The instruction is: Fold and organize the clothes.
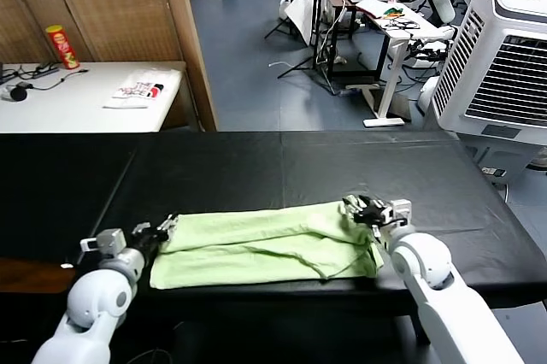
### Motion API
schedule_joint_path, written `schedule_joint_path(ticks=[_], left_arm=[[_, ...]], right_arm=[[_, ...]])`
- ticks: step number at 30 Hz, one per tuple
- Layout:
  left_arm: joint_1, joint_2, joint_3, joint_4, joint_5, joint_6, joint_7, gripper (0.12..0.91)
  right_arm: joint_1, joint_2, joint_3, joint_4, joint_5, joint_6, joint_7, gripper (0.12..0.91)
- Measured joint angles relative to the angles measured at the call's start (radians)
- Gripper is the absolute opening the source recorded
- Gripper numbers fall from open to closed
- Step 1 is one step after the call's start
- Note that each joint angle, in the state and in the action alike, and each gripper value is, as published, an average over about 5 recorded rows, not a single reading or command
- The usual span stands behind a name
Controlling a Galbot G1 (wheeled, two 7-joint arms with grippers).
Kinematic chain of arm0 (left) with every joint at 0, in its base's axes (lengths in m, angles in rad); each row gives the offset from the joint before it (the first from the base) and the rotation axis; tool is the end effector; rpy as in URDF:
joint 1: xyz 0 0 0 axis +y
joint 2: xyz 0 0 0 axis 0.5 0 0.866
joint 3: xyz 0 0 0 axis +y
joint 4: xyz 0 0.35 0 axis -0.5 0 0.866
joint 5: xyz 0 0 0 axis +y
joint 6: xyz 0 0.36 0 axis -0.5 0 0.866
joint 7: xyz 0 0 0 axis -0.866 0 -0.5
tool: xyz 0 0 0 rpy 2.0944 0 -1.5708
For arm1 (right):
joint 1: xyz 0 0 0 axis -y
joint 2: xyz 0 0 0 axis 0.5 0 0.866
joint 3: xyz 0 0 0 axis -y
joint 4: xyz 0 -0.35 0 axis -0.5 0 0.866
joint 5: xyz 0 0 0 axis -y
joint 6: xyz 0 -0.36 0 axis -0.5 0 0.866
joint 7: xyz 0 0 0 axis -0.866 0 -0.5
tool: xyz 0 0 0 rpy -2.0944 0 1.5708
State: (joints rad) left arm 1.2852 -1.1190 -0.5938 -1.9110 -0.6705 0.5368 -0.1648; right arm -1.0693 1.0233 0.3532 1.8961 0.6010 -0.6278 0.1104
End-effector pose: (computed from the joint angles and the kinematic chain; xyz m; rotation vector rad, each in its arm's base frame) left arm 0.2827 0.1218 -0.2707 0.0131 -2.6755 0.2010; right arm 0.3310 -0.0729 -0.2381 0.3022 -2.6645 0.0593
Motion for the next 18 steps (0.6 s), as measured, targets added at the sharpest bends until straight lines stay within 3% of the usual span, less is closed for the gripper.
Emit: schedule_joint_path(ticks=[4,18], left_arm=[[0.033,-0.011,-0.022,-0.036,0.006,-0.005,-0.003,0.786],[0.185,-0.16,-0.056,-0.114,0.102,-0.067,0.001,0.798]], right_arm=[[-0.044,-0.01,0.023,0.052,0.001,0.003,-0.008,0.797],[-0.074,-0.025,0.028,0.108,0.022,0.006,-0.014,0.798]])
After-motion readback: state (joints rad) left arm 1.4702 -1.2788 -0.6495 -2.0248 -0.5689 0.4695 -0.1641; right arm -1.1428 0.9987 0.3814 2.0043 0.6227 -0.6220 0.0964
